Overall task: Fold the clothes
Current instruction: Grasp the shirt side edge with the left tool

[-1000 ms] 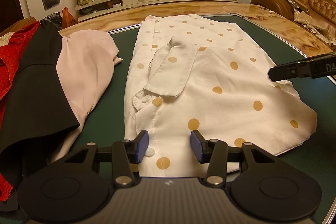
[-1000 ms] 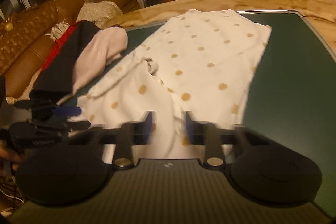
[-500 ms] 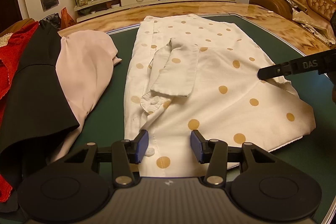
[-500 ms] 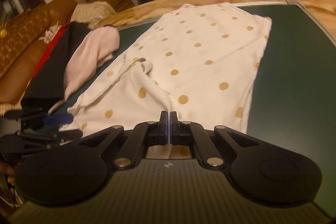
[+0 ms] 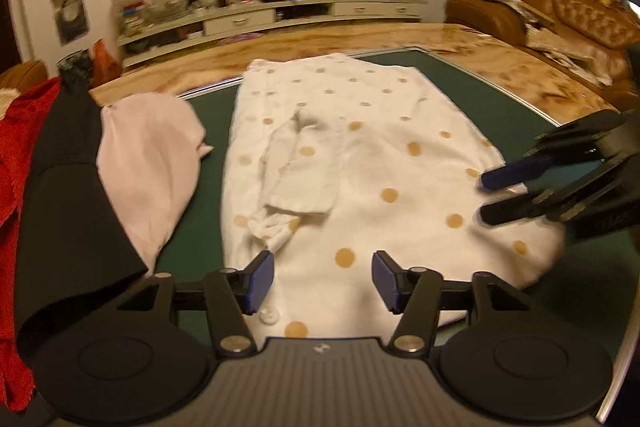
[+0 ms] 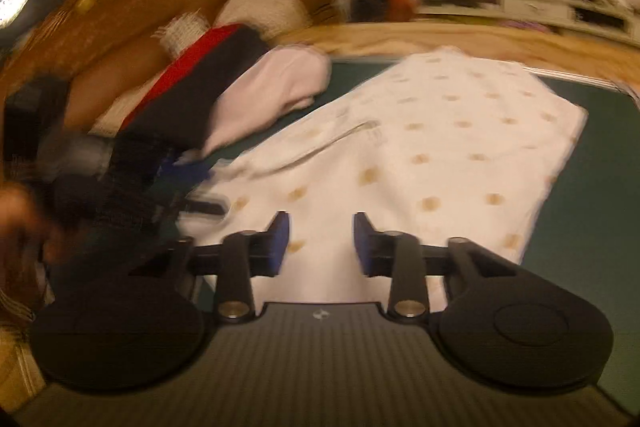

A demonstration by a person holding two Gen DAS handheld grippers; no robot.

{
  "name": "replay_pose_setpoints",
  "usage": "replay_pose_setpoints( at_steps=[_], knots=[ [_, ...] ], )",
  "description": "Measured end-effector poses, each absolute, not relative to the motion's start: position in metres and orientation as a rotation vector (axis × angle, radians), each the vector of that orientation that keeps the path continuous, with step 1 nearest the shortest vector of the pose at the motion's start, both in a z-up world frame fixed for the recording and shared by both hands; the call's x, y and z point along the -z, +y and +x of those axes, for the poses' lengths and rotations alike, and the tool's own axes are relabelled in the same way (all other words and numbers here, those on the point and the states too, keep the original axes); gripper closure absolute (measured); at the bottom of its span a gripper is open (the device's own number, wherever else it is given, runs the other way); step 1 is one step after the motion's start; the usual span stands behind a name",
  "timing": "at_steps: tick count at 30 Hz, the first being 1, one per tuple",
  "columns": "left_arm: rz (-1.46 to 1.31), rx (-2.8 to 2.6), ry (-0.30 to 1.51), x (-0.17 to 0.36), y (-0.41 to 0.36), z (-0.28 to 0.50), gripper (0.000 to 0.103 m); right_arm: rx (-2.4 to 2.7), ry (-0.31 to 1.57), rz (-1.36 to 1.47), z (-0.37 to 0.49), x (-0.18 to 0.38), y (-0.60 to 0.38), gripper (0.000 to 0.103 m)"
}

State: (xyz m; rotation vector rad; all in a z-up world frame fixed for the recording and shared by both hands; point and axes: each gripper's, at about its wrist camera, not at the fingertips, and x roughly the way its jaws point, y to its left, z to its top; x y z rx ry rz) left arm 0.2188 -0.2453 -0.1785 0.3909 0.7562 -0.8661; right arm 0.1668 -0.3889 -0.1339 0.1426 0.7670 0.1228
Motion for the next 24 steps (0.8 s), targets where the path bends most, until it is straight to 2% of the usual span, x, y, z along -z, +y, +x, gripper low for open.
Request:
replay_pose_setpoints(
  at_steps=[1,2,6,10,15,19,21,22,23,24],
  knots=[
    [0.406,0.874,0.754,0.178,-0.246,0.216,0.029,-0.093,0.816,0.094,0.172,0.143,-0.385,0.059],
    [0.430,0.875,0.752,0.179,-0.245,0.213,0.028,-0.066,0.857,0.072,0.176,0.151,-0.385,0.059],
    [0.449,0.894,0.746,0.178,-0.237,0.205,0.028,-0.096,0.795,0.074,0.162,0.141,-0.388,0.059],
    [0.444,0.907,0.750,0.176,-0.231,0.203,0.028,-0.265,0.758,-0.160,0.146,0.127,-0.353,0.046],
    [0.442,0.928,0.758,0.174,-0.226,0.200,0.028,-0.272,0.752,-0.571,0.136,0.156,-0.299,0.046],
    [0.455,0.948,0.750,0.174,-0.225,0.197,0.022,-0.241,0.744,-0.656,0.143,0.166,-0.294,0.046],
    [0.481,0.953,0.740,0.175,-0.227,0.196,0.020,-0.253,0.756,-0.635,0.147,0.164,-0.298,0.054],
    [0.499,0.953,0.733,0.176,-0.229,0.195,0.018,-0.257,0.765,-0.616,0.150,0.163,-0.301,0.071],
    [0.522,0.955,0.724,0.176,-0.232,0.194,0.017,-0.261,0.774,-0.597,0.153,0.162,-0.304,0.082],
    [0.547,0.957,0.714,0.178,-0.234,0.193,0.017,-0.259,0.772,-0.585,0.154,0.158,-0.306,0.084]
  ],
)
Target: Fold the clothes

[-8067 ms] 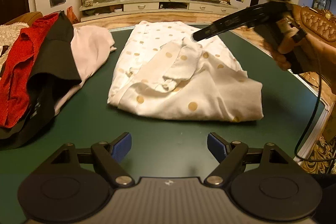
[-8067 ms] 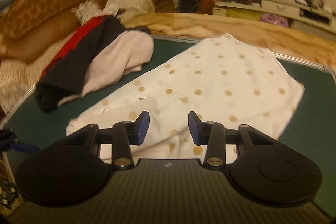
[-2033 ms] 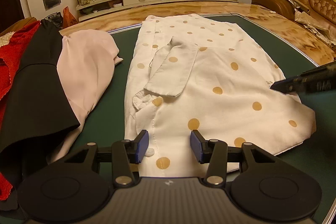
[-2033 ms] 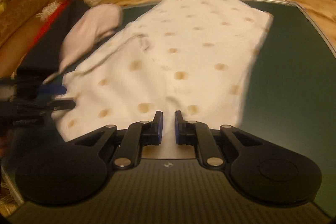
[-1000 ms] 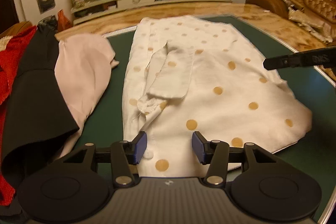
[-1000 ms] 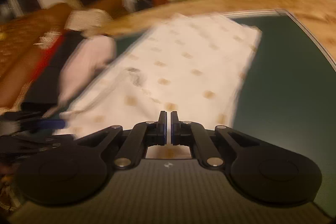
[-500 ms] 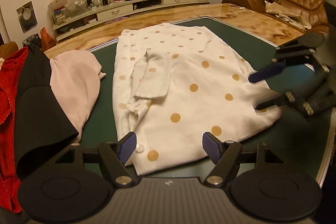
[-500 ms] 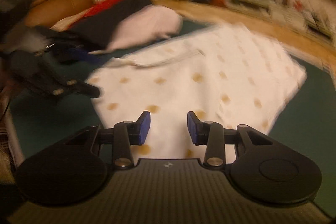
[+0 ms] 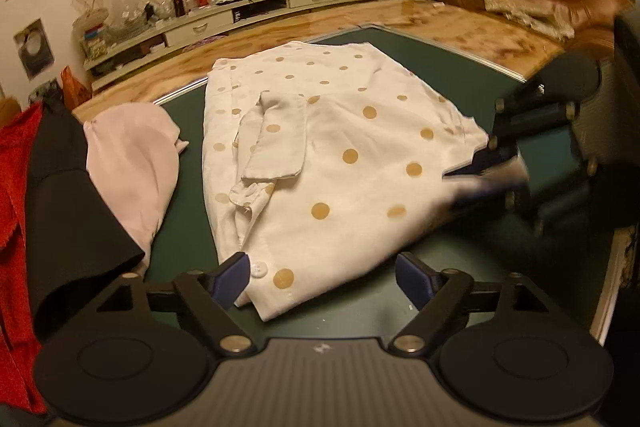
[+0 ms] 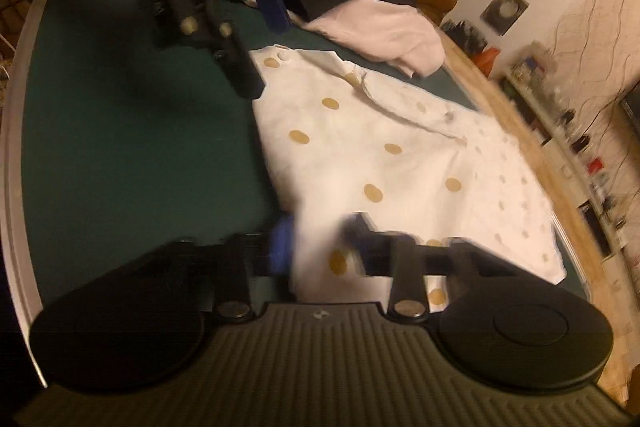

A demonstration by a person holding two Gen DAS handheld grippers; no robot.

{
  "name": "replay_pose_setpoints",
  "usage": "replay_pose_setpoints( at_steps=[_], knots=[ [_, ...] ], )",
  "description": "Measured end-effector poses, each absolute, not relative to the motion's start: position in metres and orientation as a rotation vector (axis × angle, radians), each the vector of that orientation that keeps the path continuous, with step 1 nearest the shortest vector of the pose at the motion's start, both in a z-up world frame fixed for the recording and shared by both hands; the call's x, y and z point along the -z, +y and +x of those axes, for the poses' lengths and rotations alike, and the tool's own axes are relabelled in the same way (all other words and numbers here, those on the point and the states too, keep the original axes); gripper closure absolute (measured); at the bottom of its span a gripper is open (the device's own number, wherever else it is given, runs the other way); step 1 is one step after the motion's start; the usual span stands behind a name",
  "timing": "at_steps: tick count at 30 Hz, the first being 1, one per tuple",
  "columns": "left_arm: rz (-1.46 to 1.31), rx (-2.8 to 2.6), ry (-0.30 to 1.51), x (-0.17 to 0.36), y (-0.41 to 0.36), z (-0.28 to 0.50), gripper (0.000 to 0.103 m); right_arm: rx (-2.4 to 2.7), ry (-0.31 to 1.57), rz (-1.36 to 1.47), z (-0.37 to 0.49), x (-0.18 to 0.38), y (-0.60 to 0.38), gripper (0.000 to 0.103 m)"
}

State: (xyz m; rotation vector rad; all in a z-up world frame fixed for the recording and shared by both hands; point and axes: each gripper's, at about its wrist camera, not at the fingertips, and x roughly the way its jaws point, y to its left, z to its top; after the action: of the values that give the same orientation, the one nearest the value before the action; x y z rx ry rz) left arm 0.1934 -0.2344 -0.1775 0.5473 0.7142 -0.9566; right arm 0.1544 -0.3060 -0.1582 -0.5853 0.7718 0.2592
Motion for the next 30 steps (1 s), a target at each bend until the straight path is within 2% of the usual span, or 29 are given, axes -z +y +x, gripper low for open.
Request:
replay_pose_setpoints(
  at_steps=[2,7,9,10,11,14,15,16,17,19,20,22,30],
  knots=[
    [0.624,0.958,0.674,0.180,-0.243,0.190,0.017,-0.260,0.774,-0.547,0.159,0.149,-0.312,0.088],
    [0.808,0.925,0.548,0.191,-0.268,0.189,0.018,-0.276,0.801,-0.403,0.169,0.120,-0.334,0.088],
    [0.863,0.934,0.530,0.197,-0.276,0.193,0.030,-0.276,0.806,-0.357,0.169,0.111,-0.343,0.088],
    [0.889,0.940,0.522,0.200,-0.280,0.196,0.051,-0.275,0.808,-0.336,0.169,0.108,-0.346,0.088],
    [0.915,0.946,0.515,0.203,-0.284,0.198,0.076,-0.275,0.811,-0.316,0.169,0.105,-0.350,0.088],
    [0.930,0.977,0.513,0.206,-0.289,0.206,0.093,-0.265,0.807,-0.273,0.167,0.102,-0.358,0.088],
    [0.911,0.991,0.528,0.204,-0.288,0.209,0.094,-0.265,0.799,-0.265,0.164,0.103,-0.360,0.088],
    [0.889,1.001,0.540,0.202,-0.287,0.212,0.096,-0.263,0.794,-0.257,0.162,0.104,-0.360,0.080],
    [0.866,1.008,0.554,0.199,-0.285,0.214,0.097,-0.252,0.780,-0.270,0.158,0.105,-0.358,0.063],
    [0.824,1.022,0.582,0.194,-0.282,0.219,0.097,-0.236,0.737,-0.322,0.149,0.107,-0.350,0.042],
    [0.810,1.026,0.591,0.192,-0.281,0.220,0.097,-0.231,0.706,-0.361,0.143,0.109,-0.345,0.035],
    [0.782,1.029,0.605,0.188,-0.279,0.223,0.097,-0.238,0.684,-0.420,0.137,0.115,-0.333,0.029],
    [0.700,1.036,0.619,0.173,-0.275,0.227,0.098,-0.112,0.645,-0.638,0.137,0.155,-0.285,0.029]
  ],
)
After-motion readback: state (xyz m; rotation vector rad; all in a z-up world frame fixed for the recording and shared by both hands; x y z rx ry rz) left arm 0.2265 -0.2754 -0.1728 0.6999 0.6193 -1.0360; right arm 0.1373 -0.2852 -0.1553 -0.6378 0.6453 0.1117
